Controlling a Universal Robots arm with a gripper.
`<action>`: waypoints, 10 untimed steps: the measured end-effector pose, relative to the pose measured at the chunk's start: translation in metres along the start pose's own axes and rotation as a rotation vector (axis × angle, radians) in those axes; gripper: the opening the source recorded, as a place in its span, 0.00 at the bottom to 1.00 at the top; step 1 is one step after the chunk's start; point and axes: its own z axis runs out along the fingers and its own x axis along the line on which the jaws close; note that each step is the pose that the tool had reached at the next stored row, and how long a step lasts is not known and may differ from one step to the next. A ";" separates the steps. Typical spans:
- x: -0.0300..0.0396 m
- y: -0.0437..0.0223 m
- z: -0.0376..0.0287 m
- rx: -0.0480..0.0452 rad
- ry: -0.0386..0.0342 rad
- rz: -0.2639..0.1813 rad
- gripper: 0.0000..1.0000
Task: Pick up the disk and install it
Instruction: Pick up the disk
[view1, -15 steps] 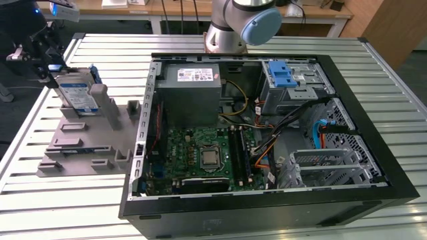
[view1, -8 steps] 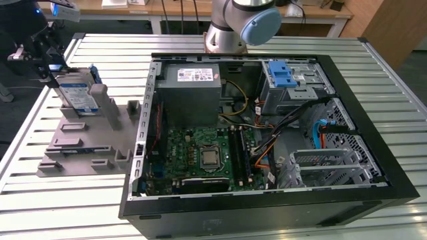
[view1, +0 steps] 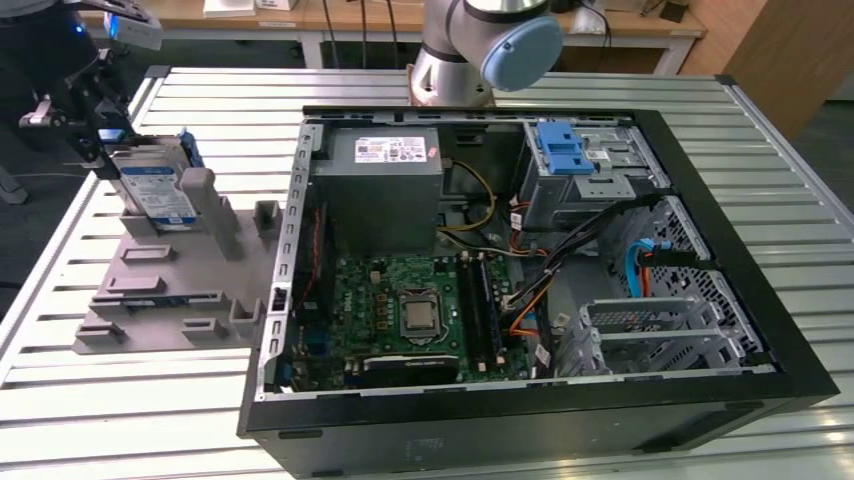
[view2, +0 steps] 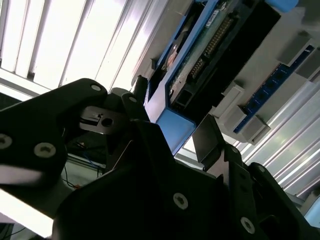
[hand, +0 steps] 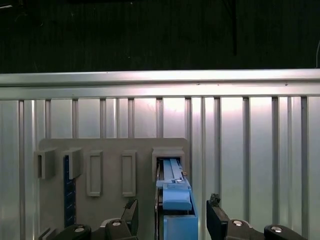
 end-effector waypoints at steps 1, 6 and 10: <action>0.0000 0.0001 0.0003 -0.0001 0.0001 0.000 0.63; 0.0000 0.0011 0.0016 0.0003 -0.0001 0.000 0.56; 0.0000 0.0012 0.0018 0.0002 -0.0001 0.000 0.55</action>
